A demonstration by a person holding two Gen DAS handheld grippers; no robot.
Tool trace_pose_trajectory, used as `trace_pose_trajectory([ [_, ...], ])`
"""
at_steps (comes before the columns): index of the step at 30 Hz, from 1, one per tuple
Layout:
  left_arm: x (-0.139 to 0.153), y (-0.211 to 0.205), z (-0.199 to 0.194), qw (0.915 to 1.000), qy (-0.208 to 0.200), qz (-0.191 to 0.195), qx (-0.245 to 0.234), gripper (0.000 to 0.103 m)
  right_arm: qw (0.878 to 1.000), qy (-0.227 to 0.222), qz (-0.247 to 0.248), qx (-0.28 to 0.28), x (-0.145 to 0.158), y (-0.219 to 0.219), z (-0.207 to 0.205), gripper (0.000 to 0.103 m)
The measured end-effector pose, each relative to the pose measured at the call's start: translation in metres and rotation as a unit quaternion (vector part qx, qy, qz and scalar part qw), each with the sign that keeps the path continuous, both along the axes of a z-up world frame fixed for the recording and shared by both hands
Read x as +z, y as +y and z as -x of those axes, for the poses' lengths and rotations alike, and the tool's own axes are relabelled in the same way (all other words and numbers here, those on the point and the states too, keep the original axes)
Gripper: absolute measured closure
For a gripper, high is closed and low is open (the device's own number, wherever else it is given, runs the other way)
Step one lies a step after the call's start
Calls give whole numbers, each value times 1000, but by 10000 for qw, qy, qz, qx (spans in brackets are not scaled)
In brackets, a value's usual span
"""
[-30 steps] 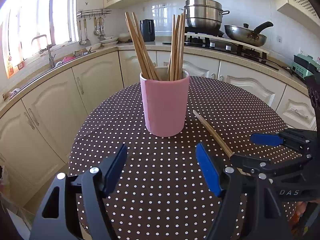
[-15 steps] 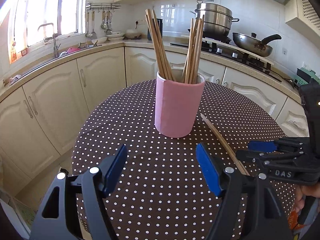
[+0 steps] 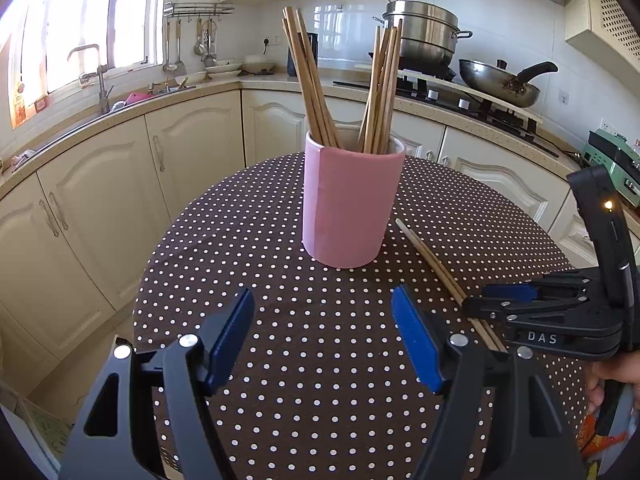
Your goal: Organize utensils
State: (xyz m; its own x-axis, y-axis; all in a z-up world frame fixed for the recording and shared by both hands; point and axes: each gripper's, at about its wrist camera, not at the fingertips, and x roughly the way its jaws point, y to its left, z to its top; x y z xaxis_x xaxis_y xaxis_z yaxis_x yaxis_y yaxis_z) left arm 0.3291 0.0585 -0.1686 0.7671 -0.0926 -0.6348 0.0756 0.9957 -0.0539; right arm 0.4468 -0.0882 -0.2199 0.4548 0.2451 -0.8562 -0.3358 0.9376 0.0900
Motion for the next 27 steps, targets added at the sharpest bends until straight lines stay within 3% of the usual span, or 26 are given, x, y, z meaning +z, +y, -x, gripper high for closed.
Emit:
trace_pose_trajectory([
  [11,-1,3,-1,9999,23,58,-106,33,9974,53,680,226,-3,33,-10,77],
  [18,-1,3,1,9999,63,19,-156,33,9969,133,733,262,-3,28,-18,89],
  [27,2,-6,2,9995,86,-35,-297,33,9969,235,685,292,-1,10,-8,91],
])
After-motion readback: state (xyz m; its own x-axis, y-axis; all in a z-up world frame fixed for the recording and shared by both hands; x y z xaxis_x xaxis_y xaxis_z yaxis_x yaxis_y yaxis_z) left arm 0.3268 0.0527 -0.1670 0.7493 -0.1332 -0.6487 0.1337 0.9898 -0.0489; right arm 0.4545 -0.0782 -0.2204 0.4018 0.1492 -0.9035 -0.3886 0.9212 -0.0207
